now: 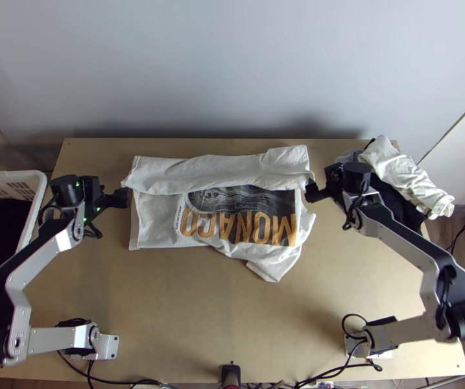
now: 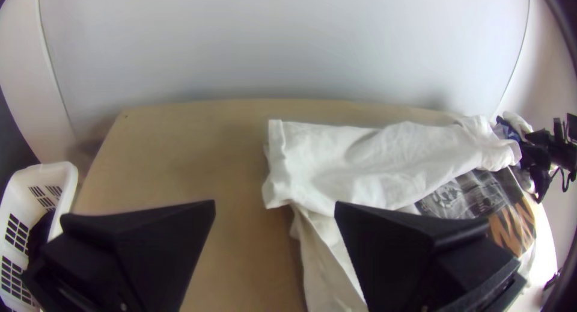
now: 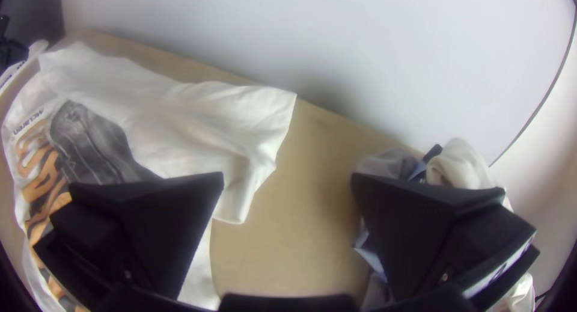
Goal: Fold the t-shirt
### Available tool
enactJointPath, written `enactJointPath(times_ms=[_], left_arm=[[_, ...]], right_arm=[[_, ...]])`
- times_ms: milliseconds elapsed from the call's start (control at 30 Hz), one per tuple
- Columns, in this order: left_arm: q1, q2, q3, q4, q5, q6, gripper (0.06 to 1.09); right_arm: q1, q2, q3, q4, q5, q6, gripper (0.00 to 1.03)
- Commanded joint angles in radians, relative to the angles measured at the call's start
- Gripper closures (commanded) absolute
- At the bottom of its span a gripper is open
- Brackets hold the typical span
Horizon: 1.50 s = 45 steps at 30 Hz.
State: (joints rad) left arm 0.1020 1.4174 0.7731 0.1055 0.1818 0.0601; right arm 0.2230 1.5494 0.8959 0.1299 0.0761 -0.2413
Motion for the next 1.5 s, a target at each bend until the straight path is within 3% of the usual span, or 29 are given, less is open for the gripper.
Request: enactJointPath(times_ms=[0, 433, 767, 967, 1467], left_arm=[[0.015, -0.184, -0.06, -0.101, 0.053, -0.014, 0.1], [0.008, -0.451, -0.164, -0.472, 0.117, 0.053, 0.11], [-0.082, -0.468, -0.195, -0.578, 0.146, 0.03, 0.11], [-0.105, -0.454, -0.205, -0.575, 0.148, 0.037, 0.11], [-0.081, -0.353, -0.221, -0.463, 0.142, 0.064, 0.11]], right_arm=[[-0.014, -0.149, -0.017, -0.139, -0.052, 0.099, 0.04], [0.09, -0.468, -0.218, -0.38, -0.084, 0.14, 0.04], [0.165, -0.531, -0.216, -0.589, -0.144, 0.224, 0.04], [0.246, -0.565, -0.239, -0.71, -0.248, 0.298, 0.04], [0.45, -0.453, -0.347, -0.608, -0.291, 0.461, 0.04]])
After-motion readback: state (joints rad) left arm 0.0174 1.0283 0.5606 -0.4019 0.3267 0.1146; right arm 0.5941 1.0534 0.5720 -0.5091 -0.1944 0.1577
